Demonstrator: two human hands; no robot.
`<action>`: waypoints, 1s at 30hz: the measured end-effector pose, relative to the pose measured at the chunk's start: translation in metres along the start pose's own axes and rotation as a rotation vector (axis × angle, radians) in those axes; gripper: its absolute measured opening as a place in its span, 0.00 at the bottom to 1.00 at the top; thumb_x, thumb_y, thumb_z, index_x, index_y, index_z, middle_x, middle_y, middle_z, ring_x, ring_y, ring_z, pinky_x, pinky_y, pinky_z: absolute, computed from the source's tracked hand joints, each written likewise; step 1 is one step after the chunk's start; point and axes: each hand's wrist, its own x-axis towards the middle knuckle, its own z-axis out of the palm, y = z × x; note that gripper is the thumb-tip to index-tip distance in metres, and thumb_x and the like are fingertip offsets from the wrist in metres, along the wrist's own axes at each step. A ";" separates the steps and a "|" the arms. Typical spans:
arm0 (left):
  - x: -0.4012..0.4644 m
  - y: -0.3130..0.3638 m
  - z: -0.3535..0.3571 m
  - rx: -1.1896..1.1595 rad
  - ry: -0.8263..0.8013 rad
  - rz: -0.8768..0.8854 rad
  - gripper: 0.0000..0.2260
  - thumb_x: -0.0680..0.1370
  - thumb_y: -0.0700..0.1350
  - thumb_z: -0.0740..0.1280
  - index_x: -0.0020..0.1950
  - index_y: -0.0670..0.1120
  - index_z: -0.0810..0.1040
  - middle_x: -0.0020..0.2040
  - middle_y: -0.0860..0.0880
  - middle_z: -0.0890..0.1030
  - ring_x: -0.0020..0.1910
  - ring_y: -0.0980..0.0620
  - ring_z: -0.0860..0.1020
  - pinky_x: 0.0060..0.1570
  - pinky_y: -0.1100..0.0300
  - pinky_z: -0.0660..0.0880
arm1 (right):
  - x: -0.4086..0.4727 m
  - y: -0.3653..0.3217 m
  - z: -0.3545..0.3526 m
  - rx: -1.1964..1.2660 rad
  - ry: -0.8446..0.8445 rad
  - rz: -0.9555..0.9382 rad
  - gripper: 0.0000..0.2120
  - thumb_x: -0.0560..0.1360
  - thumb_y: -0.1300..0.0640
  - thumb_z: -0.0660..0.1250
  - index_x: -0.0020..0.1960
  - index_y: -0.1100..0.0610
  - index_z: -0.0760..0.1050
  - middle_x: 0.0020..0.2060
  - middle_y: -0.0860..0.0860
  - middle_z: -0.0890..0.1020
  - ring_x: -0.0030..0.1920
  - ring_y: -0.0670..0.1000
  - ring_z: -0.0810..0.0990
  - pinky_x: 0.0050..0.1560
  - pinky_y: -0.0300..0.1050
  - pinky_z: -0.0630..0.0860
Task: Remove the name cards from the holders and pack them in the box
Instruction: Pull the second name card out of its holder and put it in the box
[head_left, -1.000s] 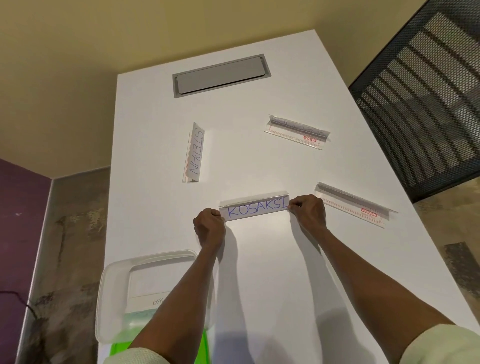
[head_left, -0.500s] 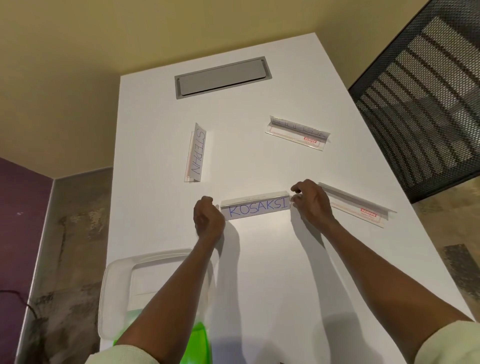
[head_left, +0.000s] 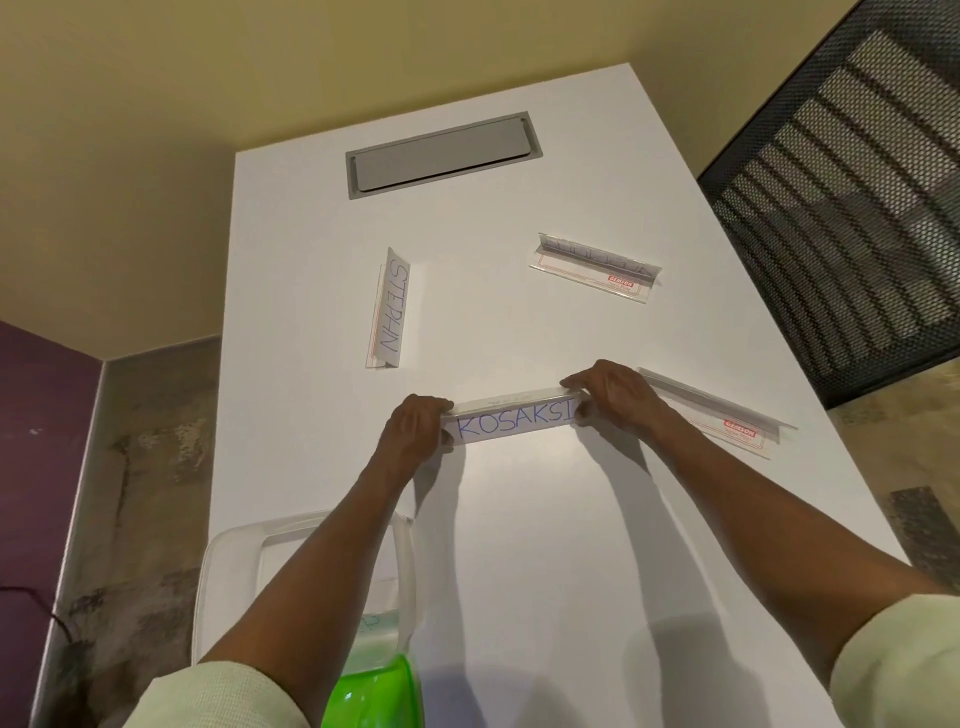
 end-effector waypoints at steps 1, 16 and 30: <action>0.001 0.000 0.001 -0.017 0.005 -0.004 0.24 0.71 0.39 0.73 0.67 0.42 0.76 0.63 0.40 0.78 0.64 0.42 0.73 0.63 0.52 0.70 | -0.001 0.000 0.001 0.015 -0.002 0.004 0.25 0.71 0.58 0.72 0.67 0.54 0.73 0.54 0.57 0.79 0.59 0.55 0.75 0.54 0.44 0.67; 0.003 0.006 0.003 0.122 0.020 0.022 0.16 0.75 0.40 0.67 0.63 0.43 0.79 0.57 0.41 0.81 0.59 0.42 0.76 0.54 0.52 0.73 | -0.004 -0.006 0.007 0.037 0.073 -0.012 0.16 0.72 0.62 0.69 0.60 0.56 0.80 0.48 0.59 0.82 0.51 0.58 0.78 0.46 0.41 0.64; -0.012 -0.001 -0.023 0.079 0.020 -0.004 0.20 0.74 0.42 0.71 0.66 0.45 0.77 0.62 0.43 0.79 0.64 0.44 0.72 0.60 0.54 0.68 | -0.010 -0.030 -0.015 -0.044 0.069 -0.052 0.17 0.72 0.56 0.71 0.60 0.56 0.80 0.55 0.55 0.83 0.57 0.57 0.77 0.52 0.46 0.69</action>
